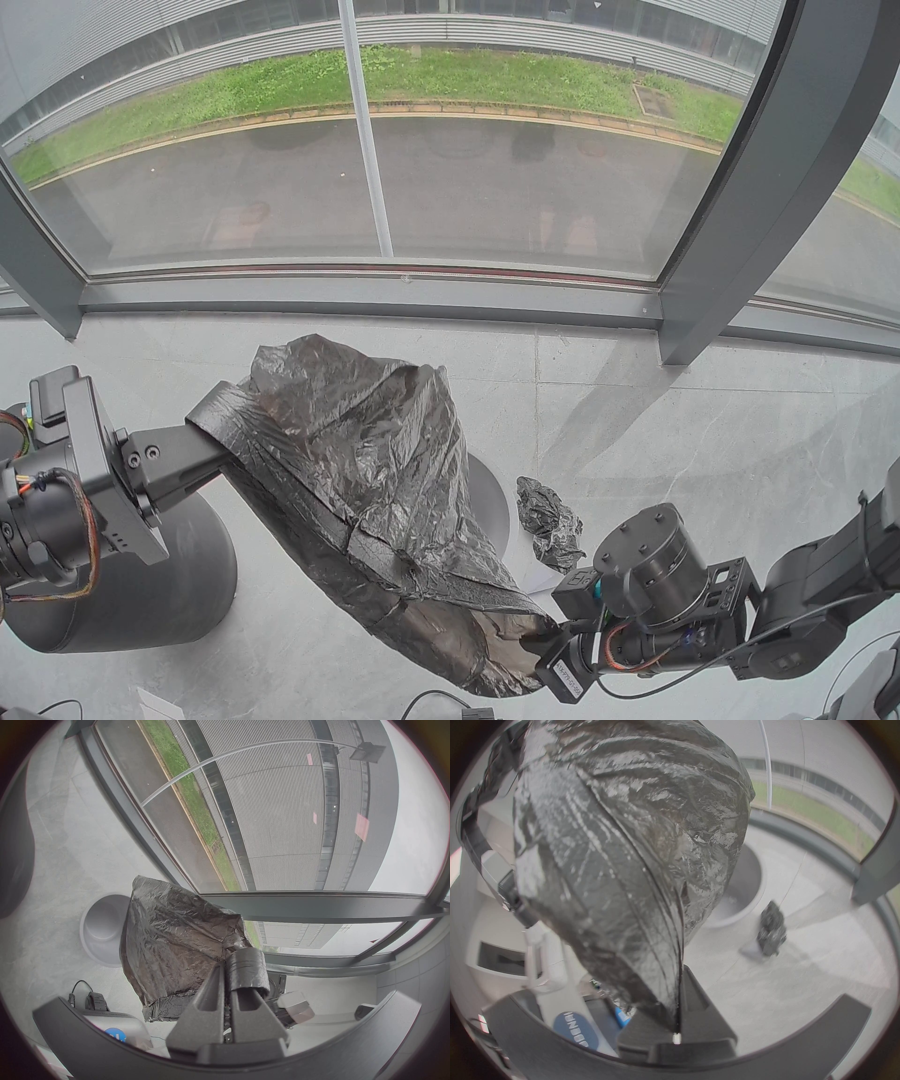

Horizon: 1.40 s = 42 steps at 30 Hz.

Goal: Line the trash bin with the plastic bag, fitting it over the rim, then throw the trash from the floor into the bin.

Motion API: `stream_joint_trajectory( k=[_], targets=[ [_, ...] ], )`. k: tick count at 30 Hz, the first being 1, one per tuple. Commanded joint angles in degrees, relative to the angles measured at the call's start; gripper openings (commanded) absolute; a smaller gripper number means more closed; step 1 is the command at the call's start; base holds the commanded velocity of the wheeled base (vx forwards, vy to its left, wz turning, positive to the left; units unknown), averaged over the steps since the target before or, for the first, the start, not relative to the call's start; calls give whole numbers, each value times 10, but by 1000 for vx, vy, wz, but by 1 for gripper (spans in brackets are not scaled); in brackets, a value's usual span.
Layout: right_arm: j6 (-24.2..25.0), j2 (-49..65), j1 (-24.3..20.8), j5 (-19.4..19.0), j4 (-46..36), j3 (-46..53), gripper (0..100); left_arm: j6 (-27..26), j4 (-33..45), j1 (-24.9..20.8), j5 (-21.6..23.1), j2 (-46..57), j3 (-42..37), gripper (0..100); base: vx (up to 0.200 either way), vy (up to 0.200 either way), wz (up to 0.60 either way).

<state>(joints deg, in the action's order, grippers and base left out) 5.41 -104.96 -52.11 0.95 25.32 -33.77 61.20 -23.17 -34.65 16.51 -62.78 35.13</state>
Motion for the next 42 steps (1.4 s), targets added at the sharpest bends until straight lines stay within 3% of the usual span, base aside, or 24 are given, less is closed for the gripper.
stream_joint_trajectory(
  k=[1, 12, 23, 34, 42],
  targets=[
    [86, 78, 39, -130, -156, -114, 0, 1, -1, 20, 3, -32, -41, 0, 0, 0, 0],
    [88, 79, 62, -238, -287, -191, 0, 0, -1, 20, 3, -38, -72, 0, 0, 0, 0],
    [86, 41, 72, -258, -286, -199, 0, 2, -1, 20, 2, -51, -80, 0, 0, 0, 0],
    [84, -18, 79, -263, -270, -252, 0, -1, -4, 63, 2, -87, -71, 0, 0, 0, 0],
    [87, -66, 79, -262, -193, -259, 0, -17, -6, 104, 3, -109, -68, 0, 0, 0, 0]
  ],
)
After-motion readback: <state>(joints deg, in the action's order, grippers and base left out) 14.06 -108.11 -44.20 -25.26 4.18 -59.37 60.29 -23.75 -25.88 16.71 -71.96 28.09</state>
